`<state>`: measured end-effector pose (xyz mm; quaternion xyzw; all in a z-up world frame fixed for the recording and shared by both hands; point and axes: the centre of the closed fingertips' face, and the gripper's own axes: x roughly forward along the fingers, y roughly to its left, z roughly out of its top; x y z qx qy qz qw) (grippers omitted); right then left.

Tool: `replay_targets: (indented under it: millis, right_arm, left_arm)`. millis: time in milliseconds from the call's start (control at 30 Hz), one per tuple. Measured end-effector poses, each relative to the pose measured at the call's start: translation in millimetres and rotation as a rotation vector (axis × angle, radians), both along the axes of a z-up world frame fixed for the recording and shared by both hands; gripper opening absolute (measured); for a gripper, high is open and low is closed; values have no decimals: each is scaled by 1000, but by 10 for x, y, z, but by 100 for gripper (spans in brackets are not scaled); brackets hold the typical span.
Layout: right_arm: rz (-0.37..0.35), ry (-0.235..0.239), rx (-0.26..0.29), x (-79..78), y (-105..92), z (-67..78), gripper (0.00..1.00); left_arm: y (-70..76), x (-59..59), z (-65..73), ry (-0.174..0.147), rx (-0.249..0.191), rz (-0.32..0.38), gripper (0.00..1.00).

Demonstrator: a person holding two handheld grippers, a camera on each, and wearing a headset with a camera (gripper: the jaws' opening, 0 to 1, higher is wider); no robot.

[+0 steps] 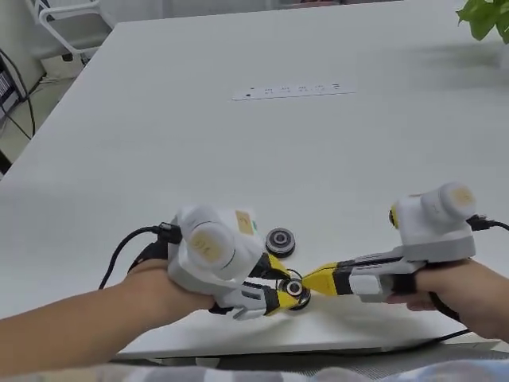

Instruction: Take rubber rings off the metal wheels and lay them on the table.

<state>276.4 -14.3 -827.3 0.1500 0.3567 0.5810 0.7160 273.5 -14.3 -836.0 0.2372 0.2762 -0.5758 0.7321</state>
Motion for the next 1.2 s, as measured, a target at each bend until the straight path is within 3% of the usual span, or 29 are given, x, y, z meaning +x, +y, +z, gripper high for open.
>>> replay_targets:
  millis: [100,267,367,567,667,967,1200]
  right_arm:
    - [0,-1,7,9,0,27,0]
    - [-5,-3,15,16,3,65,0]
    - [-10,-5,24,30,0,111,0]
    - [-6,-14,32,59,22,193,0]
    - [-3,-18,36,76,43,227,0]
    - [15,-32,37,124,125,301,0]
    - [32,-46,36,195,214,371,0]
  left_arm:
    - [3,-3,67,23,-23,10,25]
    - [46,-2,168,22,-50,31,28]
    - [63,-13,265,48,-96,57,35]
    - [200,-24,381,36,-109,73,42]
    - [264,-14,462,47,-134,106,50]
    - [490,12,656,2,-167,151,58]
    - [661,55,748,-15,-184,200,65]
